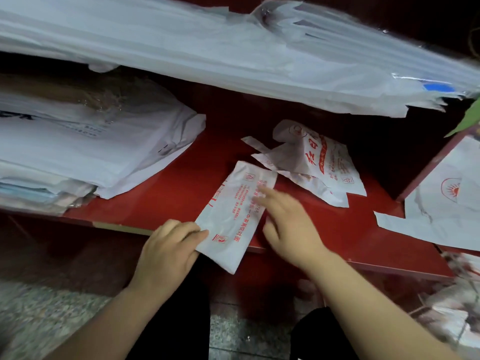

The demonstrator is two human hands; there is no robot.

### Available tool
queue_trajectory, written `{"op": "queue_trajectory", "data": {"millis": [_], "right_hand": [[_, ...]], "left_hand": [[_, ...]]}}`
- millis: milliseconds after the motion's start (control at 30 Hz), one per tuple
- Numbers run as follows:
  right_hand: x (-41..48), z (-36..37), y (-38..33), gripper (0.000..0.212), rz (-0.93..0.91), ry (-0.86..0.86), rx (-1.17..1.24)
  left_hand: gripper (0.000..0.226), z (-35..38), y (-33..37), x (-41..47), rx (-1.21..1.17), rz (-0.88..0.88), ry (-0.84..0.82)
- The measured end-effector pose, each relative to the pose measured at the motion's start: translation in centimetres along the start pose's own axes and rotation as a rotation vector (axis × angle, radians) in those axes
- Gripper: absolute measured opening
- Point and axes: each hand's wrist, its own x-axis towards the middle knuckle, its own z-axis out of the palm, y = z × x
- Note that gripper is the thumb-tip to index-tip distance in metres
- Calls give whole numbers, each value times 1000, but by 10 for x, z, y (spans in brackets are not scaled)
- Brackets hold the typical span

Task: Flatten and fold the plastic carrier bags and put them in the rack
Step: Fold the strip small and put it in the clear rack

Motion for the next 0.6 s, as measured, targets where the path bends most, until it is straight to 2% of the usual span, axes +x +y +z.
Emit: {"op": "queue_trajectory", "data": {"millis": [67,167,300,467,533,600], "right_hand": [[-31,2,-9,52,-61,-73,112],[-63,8,-4,54,-95,-110,32],[-69,12,13,45,-59,15,28],[-66,19,18,25,-64,173,66],[-64,21,18,19,-26,235,97],[-62,21,18,20,23,258,112]], "left_hand": [[27,8,12,4,-15,-21,36],[20,19,29,10,-11,-22,70],[25,26,45,17,-43,15,37],[36,26,35,15,-130,97,-198],[35,23,28,14,-201,50,-251],[32,20,23,13,-280,-30,-233]]}}
